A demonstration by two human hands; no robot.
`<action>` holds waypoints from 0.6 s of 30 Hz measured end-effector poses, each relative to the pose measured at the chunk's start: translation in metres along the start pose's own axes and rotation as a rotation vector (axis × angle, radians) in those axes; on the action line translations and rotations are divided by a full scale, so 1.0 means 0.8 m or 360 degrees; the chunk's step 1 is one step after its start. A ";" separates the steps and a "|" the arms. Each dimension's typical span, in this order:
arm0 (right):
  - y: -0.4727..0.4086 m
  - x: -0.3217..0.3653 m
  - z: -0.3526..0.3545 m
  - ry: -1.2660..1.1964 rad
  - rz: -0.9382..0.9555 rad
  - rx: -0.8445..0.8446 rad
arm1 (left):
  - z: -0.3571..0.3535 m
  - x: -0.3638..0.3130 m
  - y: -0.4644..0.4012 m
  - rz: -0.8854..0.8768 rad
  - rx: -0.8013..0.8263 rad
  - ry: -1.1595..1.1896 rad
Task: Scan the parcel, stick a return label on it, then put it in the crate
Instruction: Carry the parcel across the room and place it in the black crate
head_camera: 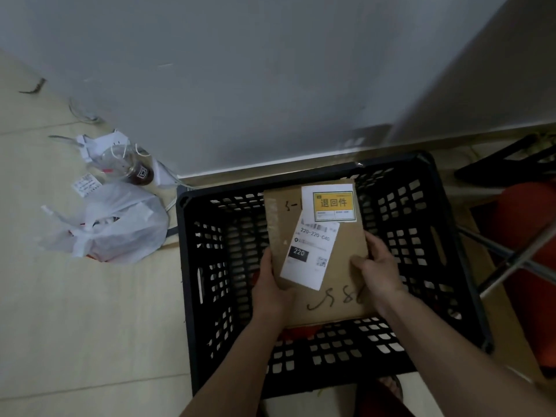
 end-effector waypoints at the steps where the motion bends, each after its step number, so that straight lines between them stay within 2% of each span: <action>1: -0.004 -0.002 0.004 0.0009 -0.0002 0.0003 | -0.005 0.000 0.001 -0.0002 0.0005 0.0014; 3: -0.012 -0.004 0.021 0.0039 0.0006 -0.0054 | -0.024 0.001 0.006 -0.0027 0.0021 -0.0003; 6: -0.020 0.009 0.070 0.0129 0.0005 -0.0329 | -0.063 -0.007 0.025 -0.0100 0.0084 -0.0076; 9: -0.016 0.019 0.112 0.0186 -0.0035 -0.0525 | -0.101 -0.023 0.043 -0.0065 0.0274 -0.0091; 12: -0.003 0.021 0.116 0.0210 -0.0042 -0.0484 | -0.101 -0.029 0.041 -0.0049 0.0254 -0.0116; 18: 0.018 0.013 0.073 0.0083 -0.0057 -0.0261 | -0.055 -0.033 0.041 -0.0081 0.0017 -0.0061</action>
Point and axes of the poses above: each hand's wrist, its own y-axis away from the middle knuckle, its own z-axis out of the back of the hand, x = y × z, the point moved 7 cm from there along -y, towards the middle knuckle, and after that the axes turned 14 degrees about y, right-handed, at the moved point
